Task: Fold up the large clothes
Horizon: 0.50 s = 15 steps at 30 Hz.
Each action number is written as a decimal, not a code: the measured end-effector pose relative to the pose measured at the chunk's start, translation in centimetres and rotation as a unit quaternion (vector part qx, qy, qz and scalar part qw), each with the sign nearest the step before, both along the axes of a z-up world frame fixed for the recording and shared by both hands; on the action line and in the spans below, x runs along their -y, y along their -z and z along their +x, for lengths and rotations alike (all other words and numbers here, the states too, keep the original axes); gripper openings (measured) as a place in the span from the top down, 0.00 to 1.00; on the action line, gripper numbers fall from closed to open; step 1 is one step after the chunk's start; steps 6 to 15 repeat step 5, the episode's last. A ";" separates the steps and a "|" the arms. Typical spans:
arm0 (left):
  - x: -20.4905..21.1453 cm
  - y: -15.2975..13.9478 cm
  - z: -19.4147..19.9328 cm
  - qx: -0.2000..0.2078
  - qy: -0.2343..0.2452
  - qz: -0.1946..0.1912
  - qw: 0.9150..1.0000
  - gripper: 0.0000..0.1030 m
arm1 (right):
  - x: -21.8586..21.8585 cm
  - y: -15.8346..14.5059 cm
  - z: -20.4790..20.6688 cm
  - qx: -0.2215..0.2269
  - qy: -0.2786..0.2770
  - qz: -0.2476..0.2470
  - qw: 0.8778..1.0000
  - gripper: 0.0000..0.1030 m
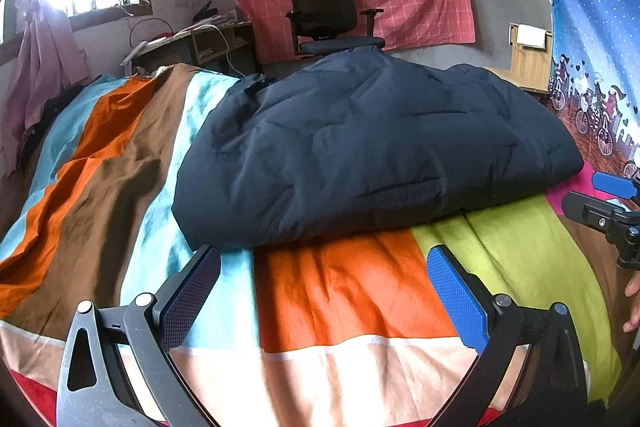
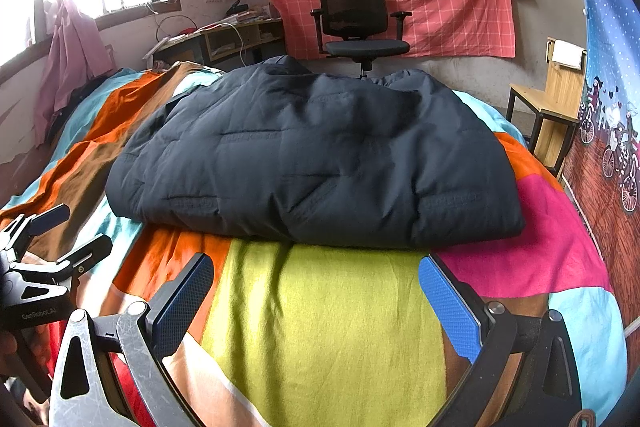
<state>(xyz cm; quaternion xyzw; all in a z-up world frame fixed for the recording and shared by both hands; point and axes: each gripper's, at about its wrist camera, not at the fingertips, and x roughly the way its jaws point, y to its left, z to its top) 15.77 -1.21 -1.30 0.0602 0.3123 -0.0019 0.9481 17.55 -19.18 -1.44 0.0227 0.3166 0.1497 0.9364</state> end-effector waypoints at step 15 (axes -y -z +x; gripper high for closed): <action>0.0 0.2 0.1 -0.004 -0.004 0.000 1.000 0.02 | 0.0 0.0 -0.1 0.000 -0.001 0.000 1.000 0.00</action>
